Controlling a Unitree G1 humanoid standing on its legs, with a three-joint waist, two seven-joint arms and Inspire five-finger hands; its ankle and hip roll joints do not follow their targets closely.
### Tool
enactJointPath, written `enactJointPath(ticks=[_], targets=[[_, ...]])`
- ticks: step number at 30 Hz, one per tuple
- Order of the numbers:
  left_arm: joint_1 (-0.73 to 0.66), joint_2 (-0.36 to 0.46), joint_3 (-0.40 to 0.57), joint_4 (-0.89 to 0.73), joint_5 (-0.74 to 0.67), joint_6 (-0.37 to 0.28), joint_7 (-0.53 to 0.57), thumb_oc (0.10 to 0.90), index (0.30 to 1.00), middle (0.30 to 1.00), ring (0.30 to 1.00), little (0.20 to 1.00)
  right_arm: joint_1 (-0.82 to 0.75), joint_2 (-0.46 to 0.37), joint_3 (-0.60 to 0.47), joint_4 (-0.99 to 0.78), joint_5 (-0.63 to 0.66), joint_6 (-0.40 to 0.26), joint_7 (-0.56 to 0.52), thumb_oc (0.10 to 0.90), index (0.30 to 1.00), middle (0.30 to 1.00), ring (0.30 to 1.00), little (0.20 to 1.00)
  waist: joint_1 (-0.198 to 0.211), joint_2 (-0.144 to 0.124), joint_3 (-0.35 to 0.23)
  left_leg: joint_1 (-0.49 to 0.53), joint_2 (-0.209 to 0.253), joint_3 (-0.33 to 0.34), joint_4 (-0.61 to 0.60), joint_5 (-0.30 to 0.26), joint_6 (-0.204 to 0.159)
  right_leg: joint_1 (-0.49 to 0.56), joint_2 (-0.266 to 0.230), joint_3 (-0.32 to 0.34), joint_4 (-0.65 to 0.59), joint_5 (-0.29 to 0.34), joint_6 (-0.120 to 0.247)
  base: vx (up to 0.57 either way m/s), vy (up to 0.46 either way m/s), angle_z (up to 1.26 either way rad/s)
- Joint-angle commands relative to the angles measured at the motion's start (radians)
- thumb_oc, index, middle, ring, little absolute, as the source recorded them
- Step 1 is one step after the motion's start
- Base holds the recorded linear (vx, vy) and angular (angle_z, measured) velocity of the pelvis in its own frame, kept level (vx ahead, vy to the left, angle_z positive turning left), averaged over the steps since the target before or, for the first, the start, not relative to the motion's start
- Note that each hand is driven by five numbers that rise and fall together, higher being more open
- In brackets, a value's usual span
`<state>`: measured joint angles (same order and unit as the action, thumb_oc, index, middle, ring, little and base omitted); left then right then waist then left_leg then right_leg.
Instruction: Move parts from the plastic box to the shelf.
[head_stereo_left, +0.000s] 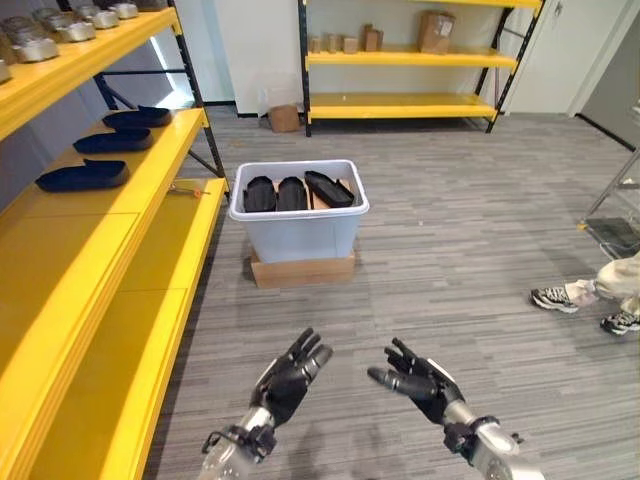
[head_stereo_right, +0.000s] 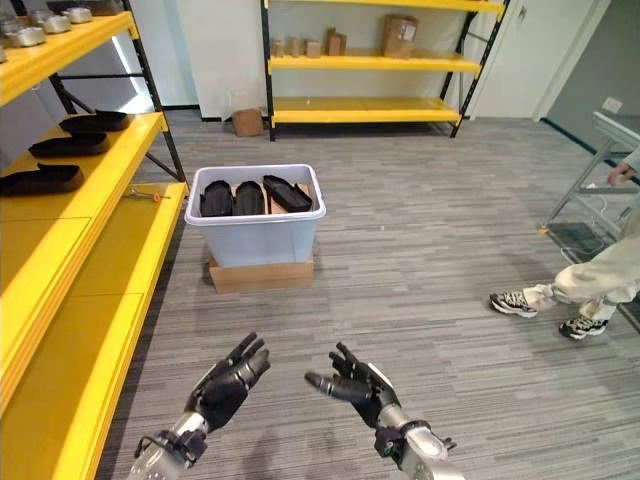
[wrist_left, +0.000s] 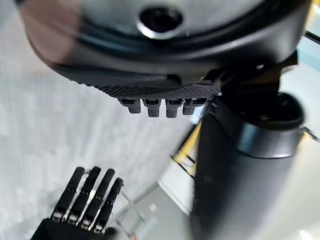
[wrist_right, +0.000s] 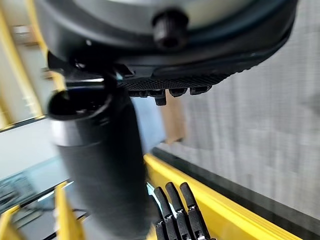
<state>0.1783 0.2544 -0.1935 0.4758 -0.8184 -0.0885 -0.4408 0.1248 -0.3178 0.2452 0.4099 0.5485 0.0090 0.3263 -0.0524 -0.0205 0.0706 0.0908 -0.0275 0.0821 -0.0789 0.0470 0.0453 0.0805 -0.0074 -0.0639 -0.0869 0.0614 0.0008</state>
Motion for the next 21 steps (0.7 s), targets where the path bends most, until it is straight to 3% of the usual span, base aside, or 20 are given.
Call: enactJointPath(ticks=[1, 10, 21], targets=[[-0.07, 0.0, 0.014, -0.074, -0.03, -0.05, -0.095, 0.9, 1.0, 1.0, 1.0, 1.0, -0.073, -0.003, -0.017, -0.067, 0.007, -0.077, 0.021, 0.9, 1.0, 1.0, 1.0, 1.0, 0.0, -0.027, 0.005, 0.024, 0.034, 0.02, -0.008, -0.046, -0.028, 0.016, -0.041, -0.015, 0.009, 0.004, 0.074, 0.0, 0.0, 0.0], [-0.073, -0.001, 0.02, -0.07, -0.027, -0.061, -0.082, 0.9, 1.0, 1.0, 1.0, 1.0, -0.075, 0.003, -0.02, -0.06, -0.023, -0.046, -0.005, 0.9, 1.0, 1.0, 1.0, 1.0, 0.003, -0.027, 0.001, 0.024, 0.032, 0.018, -0.008, -0.047, -0.027, 0.019, -0.041, -0.021, 0.007, 0.005, 0.075, 0.0, 0.002, -0.01], [-0.077, -0.005, 0.038, -0.06, -0.043, -0.095, -0.069, 0.9, 1.0, 1.0, 1.0, 1.0, -0.077, -0.001, -0.025, -0.06, -0.02, -0.063, 0.005, 0.9, 1.0, 1.0, 1.0, 1.0, 0.004, -0.026, 0.001, 0.024, 0.034, 0.017, -0.008, -0.046, -0.028, 0.021, -0.041, -0.023, 0.008, 0.004, 0.074, 0.0, 0.001, 0.0]])
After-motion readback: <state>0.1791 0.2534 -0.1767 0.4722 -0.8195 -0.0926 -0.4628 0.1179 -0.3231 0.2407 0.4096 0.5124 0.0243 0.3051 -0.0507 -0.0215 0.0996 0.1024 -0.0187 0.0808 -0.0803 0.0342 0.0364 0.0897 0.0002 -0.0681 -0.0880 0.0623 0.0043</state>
